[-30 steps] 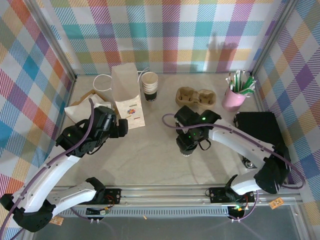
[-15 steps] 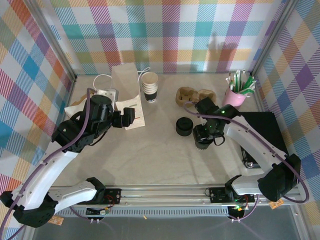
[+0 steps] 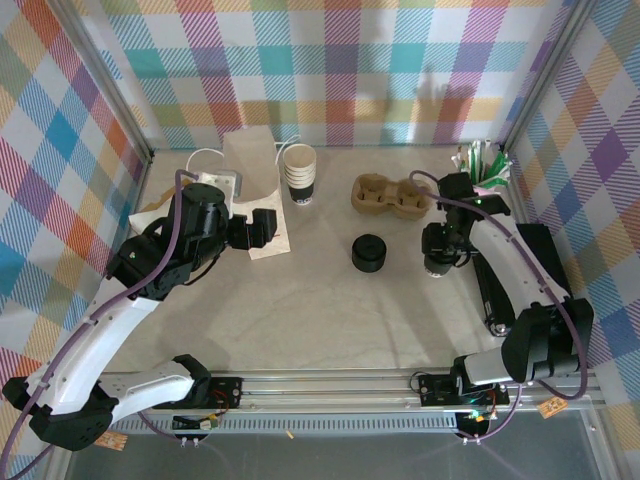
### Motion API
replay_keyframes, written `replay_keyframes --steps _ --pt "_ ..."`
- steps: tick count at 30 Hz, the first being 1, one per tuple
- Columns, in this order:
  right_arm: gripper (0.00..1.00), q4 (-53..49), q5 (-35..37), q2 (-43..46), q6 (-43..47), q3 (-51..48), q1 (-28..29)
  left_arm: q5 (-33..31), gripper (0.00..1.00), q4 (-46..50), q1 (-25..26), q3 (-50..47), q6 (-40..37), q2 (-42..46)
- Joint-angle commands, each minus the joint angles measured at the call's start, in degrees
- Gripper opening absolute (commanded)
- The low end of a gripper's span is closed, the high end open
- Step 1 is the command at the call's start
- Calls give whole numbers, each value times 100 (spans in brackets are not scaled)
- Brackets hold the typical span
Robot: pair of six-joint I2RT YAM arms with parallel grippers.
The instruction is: Pack the takeout coffee
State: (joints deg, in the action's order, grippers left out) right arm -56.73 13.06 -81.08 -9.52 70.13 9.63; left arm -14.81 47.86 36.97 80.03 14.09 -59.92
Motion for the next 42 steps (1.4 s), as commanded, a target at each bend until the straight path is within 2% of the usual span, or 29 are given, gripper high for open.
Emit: replay_keyframes --steps 1,7,15,17,21,27,33,37,42 --pt "52 511 39 -206 334 168 -232 36 96 -79 -40 -47 133 137" --pt "53 805 27 -575 442 185 -520 -109 96 69 -37 -78 155 303" --pt "57 866 -14 -839 425 159 -611 -220 96 171 -35 -94 177 372" --pt "62 859 -14 -842 399 166 -612 -239 96 197 -40 -86 182 376" --pt "79 741 -12 -776 307 264 -616 -381 97 259 -39 -49 172 386" --pt "91 528 -125 -591 227 420 -611 -732 97 368 -41 160 125 281" --pt "92 317 -324 -303 189 566 -611 -1141 97 592 -48 565 27 -29" --pt "86 27 -611 -110 174 841 -611 -1276 97 823 -41 1089 -222 -399" --pt "81 -189 -872 152 135 1305 -594 -1693 96 1342 -41 2188 -279 -1084"
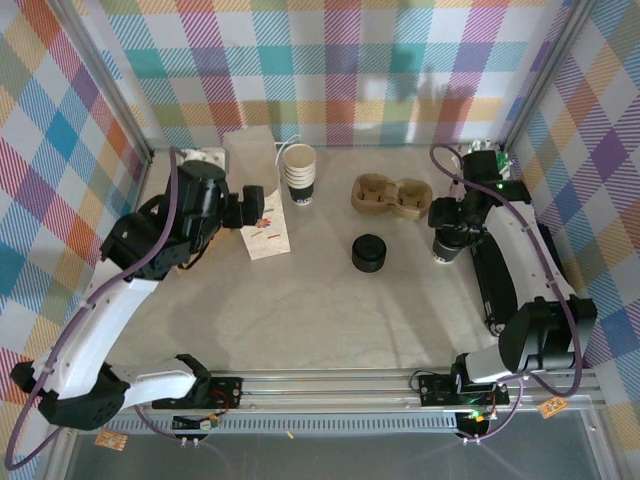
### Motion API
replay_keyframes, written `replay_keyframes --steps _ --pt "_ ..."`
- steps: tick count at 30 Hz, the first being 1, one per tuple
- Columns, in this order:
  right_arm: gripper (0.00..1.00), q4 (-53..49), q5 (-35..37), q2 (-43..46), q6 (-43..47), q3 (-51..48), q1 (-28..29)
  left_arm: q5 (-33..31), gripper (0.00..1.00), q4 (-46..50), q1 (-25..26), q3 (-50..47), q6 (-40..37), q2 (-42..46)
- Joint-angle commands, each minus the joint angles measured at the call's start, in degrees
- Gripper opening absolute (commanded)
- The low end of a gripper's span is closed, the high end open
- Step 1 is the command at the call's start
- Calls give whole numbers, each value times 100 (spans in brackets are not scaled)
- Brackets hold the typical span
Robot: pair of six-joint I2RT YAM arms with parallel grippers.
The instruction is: Pack the takeout coffee
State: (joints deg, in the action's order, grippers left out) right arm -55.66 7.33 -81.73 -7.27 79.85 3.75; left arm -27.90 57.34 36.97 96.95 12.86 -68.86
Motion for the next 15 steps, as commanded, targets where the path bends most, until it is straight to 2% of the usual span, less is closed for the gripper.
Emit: replay_keyframes --steps 1,9,15 --pt "80 -349 -355 228 -78 452 10 -394 95 431 -49 651 -140 -279" --pt "76 -459 -469 187 -81 1169 641 -423 89 885 -84 1698 188 -1025" --pt "73 -364 -475 -545 -413 1655 1024 -68 82 1191 -577 2064 760 -1334"
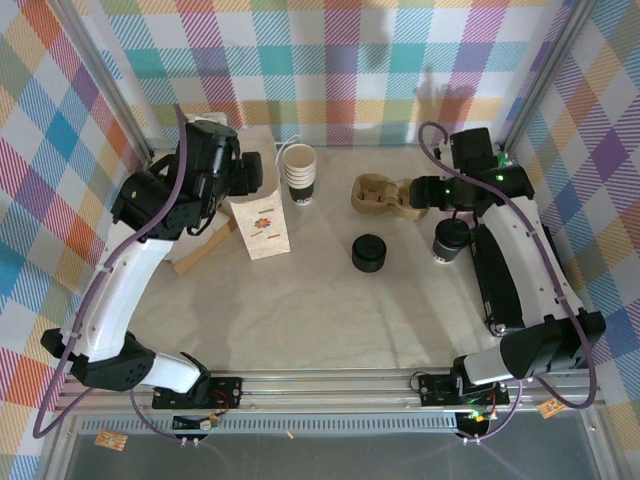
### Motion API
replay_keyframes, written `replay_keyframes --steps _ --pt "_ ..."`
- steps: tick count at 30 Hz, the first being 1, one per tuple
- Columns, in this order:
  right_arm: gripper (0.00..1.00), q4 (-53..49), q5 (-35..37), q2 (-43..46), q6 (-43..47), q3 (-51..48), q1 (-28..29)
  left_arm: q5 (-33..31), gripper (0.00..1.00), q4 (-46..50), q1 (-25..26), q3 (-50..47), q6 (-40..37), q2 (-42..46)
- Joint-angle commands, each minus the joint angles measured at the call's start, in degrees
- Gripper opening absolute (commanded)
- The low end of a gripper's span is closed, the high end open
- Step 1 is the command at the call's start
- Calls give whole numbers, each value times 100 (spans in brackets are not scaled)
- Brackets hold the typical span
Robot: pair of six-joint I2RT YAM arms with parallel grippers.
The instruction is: Pack the takeout coffee
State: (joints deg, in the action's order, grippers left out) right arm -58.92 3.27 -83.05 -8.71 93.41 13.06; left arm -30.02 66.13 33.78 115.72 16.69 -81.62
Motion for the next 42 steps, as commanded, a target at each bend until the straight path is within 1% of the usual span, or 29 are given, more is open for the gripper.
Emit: replay_keyframes --steps 1,5,8,11,15,20,31,38,42 --pt "72 -35 -48 -567 -337 414 127 238 82 290 -373 151 452 -69" --pt "65 108 303 -1311 -593 863 214 473 80 124 -712 -131 625 -53" --pt "61 309 470 -1737 -757 1018 216 610 80 -109 -763 -440 617 57" --pt "59 469 667 -2085 -899 1087 223 689 81 -427 -786 -824 487 213" --pt "59 674 759 -2507 -1019 1188 266 825 84 -753 -794 -1067 179 264" --pt "59 681 846 -3108 -940 1603 363 742 84 -908 -798 -1139 -37 324" --pt "54 593 772 -4130 -887 2381 399 540 84 -954 -796 -1444 10 610" --pt "54 429 903 -4581 -864 2799 418 462 85 -873 -806 -1395 -75 598" --pt "53 394 920 -4726 -877 2869 416 429 85 -865 -816 -1368 -141 580"
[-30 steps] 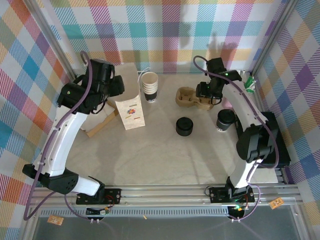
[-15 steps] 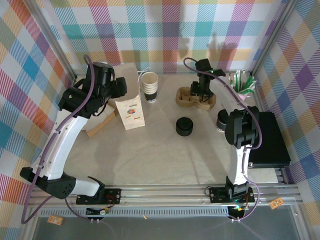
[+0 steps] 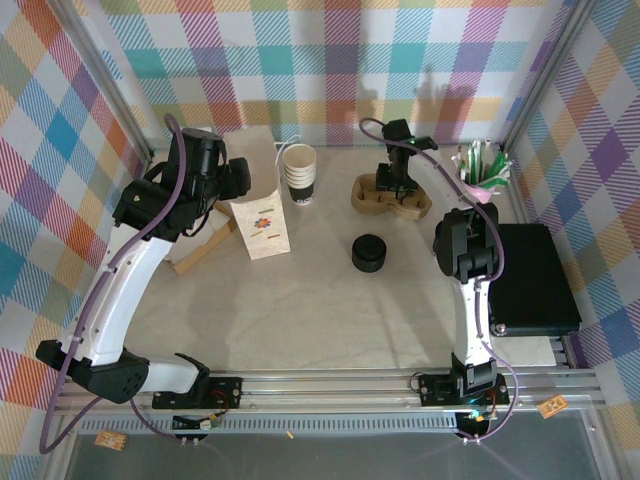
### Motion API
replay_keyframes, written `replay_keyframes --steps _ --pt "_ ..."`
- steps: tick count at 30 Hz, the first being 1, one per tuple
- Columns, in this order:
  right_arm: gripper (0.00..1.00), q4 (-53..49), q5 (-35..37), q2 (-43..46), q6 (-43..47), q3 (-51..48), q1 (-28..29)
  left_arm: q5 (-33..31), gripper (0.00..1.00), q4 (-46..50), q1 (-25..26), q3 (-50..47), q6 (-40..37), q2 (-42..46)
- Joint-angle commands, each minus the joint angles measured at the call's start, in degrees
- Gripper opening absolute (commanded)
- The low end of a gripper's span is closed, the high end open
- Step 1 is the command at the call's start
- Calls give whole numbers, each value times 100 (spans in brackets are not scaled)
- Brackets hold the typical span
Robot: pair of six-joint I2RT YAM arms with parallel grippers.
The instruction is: Pack the takeout coffee
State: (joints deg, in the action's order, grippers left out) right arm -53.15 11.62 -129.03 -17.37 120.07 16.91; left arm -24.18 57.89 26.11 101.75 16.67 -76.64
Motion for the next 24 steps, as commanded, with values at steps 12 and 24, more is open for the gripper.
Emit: replay_keyframes --steps 12,24 --pt "49 -264 183 -257 57 236 76 -136 85 9 -58 64 -163 69" --pt "46 -360 174 -341 119 324 93 -83 85 12 -71 143 -225 -25"
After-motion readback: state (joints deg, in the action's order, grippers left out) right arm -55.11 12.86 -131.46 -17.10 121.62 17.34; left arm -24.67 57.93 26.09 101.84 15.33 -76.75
